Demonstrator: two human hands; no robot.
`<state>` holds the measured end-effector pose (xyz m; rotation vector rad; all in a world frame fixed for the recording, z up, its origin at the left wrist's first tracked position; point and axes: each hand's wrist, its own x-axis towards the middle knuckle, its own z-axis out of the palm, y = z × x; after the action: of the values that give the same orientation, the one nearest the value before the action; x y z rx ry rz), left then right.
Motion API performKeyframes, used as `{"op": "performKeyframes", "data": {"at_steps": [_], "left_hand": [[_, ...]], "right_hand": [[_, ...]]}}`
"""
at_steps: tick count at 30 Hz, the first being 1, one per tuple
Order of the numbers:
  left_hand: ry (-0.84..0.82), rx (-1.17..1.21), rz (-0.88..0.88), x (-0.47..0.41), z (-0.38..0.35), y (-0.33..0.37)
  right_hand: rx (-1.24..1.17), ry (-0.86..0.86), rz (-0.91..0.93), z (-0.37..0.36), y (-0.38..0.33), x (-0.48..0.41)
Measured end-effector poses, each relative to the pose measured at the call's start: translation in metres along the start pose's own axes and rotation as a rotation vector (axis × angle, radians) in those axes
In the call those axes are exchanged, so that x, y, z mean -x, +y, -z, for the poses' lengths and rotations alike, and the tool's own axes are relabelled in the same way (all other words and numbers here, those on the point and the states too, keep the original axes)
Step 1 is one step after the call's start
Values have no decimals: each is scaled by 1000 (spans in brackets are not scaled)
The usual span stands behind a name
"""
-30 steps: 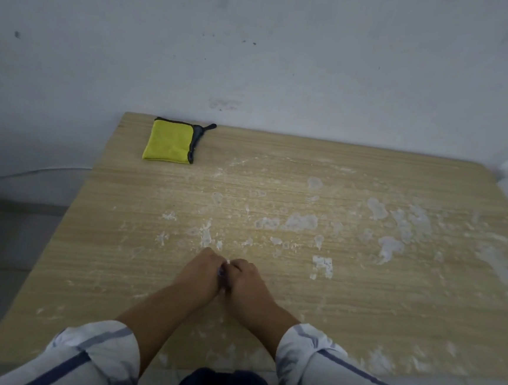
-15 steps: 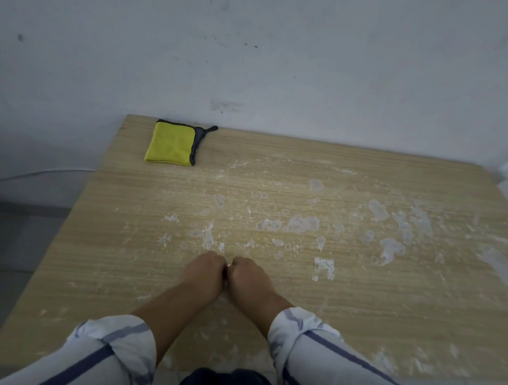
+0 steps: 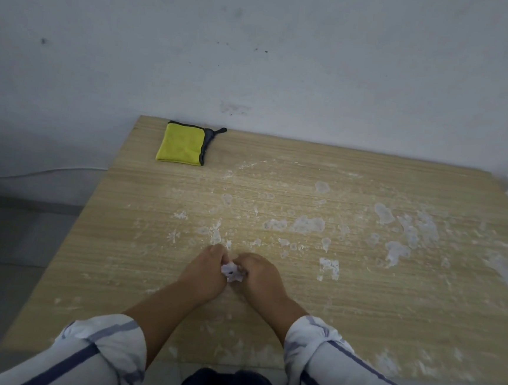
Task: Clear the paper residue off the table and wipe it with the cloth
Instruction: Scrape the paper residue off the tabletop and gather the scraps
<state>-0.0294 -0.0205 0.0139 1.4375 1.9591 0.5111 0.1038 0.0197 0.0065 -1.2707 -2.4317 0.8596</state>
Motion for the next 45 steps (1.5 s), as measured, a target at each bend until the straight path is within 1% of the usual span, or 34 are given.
{"op": "performKeyframes", "data": {"at_steps": [6,10,16,18,21,24,27,31,37,42,45], "left_hand": [[26,-8,30,4,-1,1],[47,-3,18,7,-4,0],[50,-15,-5,9,-8,-5],[59,-24,-12,9,-8,-7],[105,-64,-28,8,-9,-11],[188,-152,-39,5,-8,-14],[244,-171,-15,-2,-7,-14],[211,-195,47,-15,-10,-16],[128,-251,123,-47,-17,-19],[89,-309,149,-60,-22,-12],[103,-313,189,-67,-24,-3]], "right_hand": [[40,25,-70,1,-2,5],[107,-2,-9,-2,-1,3],[18,-3,-53,1,-6,4],[34,-19,-56,3,-9,4],[132,-5,-39,1,-5,4],[159,14,-50,1,1,3],[173,33,-65,3,6,0],[176,34,-125,8,19,-1],[283,-64,-166,21,51,2],[323,-15,-130,25,67,7],[309,5,-105,29,75,1]]}}
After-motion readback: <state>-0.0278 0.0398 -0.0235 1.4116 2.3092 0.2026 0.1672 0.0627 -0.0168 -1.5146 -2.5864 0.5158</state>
